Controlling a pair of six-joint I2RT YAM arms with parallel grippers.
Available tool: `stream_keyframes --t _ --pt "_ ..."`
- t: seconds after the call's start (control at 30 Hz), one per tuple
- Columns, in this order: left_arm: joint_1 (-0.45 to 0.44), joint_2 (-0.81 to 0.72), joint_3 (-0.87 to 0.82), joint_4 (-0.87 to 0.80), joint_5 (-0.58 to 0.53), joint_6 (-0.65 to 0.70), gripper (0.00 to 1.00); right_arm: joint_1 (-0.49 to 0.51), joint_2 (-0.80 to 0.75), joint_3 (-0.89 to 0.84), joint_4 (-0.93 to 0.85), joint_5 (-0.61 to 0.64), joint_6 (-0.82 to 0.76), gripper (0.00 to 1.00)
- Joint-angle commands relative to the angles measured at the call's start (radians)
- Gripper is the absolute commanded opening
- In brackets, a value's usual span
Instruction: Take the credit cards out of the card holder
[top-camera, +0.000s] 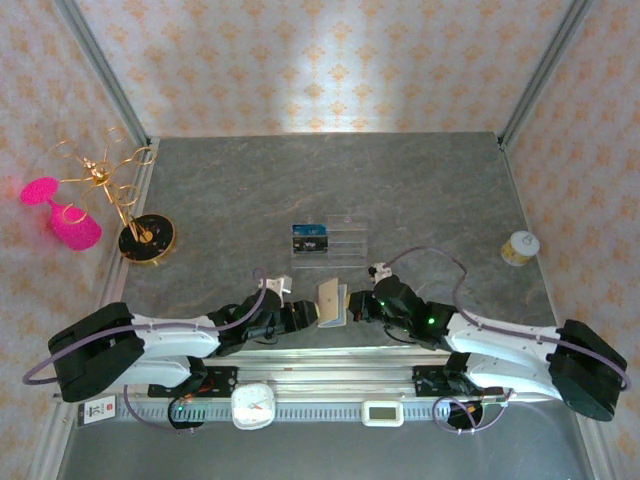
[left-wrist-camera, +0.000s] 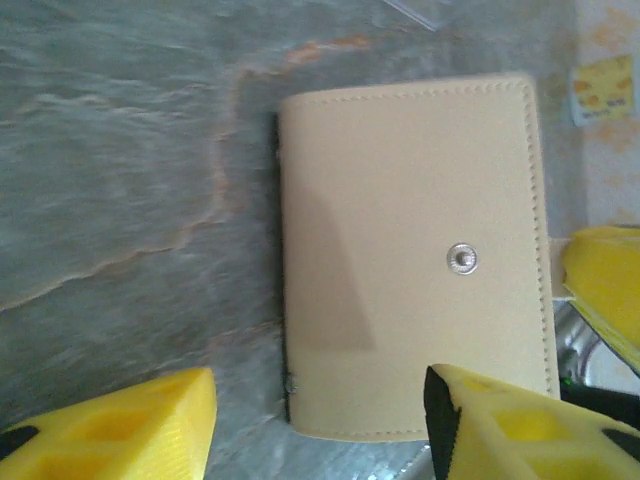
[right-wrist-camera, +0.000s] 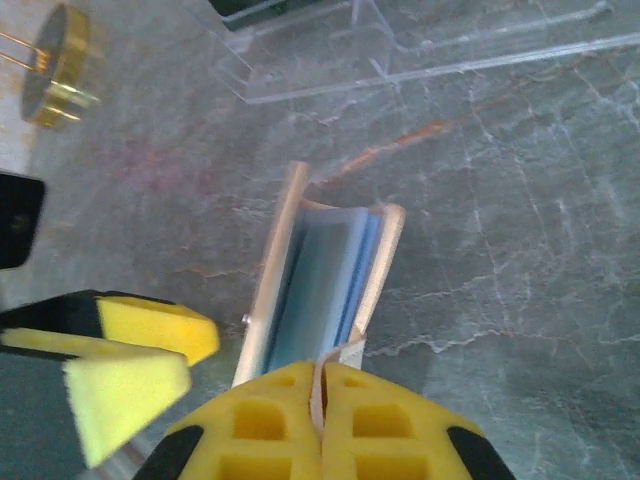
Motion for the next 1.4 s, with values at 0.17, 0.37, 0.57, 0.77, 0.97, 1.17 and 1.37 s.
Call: stream_keyframes --t 0.17,0.37,0.57,0.77,0.97,1.17,1.37 --pt "0.012 -0.378 0.007 -0.241 -0.22 0.077 0.76 0.05 0.122 0.201 -0.069 0.03 -0.109 0.0" --pt "0.015 -0.509 0.025 -0.351 -0.272 0.137 0.81 0.094 0.209 0.308 -0.092 0.02 -0.121 0.0" --pt "0.015 -0.502 0.023 -0.322 -0.269 0.15 0.81 0.085 0.185 0.277 -0.173 0.126 -0.058 0.0" --pt "0.015 -0.401 0.015 -0.22 -0.239 0.145 0.6 0.028 0.189 0.144 -0.195 0.177 0.03 0.0" --pt "0.015 -0.301 0.017 -0.141 -0.204 0.147 0.36 0.023 0.297 0.127 -0.211 0.222 0.078 0.0" --pt "0.015 -0.2 0.033 -0.071 -0.171 0.148 0.28 0.024 0.255 0.121 -0.21 0.237 0.073 0.37" --pt "0.014 -0.143 0.019 -0.011 -0.162 0.143 0.34 0.024 0.102 0.134 -0.291 0.28 0.053 0.51"
